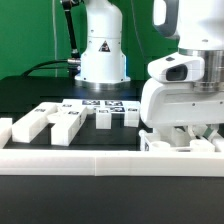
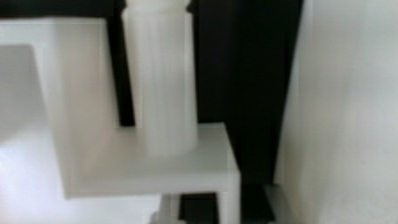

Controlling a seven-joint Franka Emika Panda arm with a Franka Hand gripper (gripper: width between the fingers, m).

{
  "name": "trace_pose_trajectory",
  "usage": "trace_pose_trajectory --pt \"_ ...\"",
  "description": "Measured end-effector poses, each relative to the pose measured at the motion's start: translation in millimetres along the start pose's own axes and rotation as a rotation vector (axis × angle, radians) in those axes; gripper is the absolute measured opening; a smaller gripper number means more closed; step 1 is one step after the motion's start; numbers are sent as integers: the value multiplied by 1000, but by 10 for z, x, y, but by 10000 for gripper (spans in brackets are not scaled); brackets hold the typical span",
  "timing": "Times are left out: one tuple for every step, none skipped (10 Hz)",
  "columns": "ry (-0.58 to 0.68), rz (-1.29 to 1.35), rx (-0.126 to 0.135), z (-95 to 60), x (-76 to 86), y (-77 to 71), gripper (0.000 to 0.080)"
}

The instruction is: Assemble chair

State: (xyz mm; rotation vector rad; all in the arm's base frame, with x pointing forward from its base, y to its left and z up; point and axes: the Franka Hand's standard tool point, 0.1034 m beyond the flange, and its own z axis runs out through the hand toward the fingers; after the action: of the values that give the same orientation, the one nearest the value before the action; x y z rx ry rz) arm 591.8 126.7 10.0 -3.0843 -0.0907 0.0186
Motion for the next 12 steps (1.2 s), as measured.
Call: trace_pose_trajectory --pt "-1 6 -1 0 9 2 34" --pt "-1 6 -1 4 8 3 34" --pt "-1 11 -6 6 8 54 141" --pt "-1 17 -11 8 11 109 141" --pt "-1 15 -15 -3 12 170 277" --pt "4 9 -15 -54 19 222 460" --pt "2 16 -18 -139 19 267 579" --pt "8 8 -17 -238 39 267 579" --pt "13 -6 -15 -375 44 305 637" --pt "18 -18 -14 -519 27 364 646" --pt "20 -16 -13 -564 10 410 649" --pt "23 -17 -15 -583 -33 444 649"
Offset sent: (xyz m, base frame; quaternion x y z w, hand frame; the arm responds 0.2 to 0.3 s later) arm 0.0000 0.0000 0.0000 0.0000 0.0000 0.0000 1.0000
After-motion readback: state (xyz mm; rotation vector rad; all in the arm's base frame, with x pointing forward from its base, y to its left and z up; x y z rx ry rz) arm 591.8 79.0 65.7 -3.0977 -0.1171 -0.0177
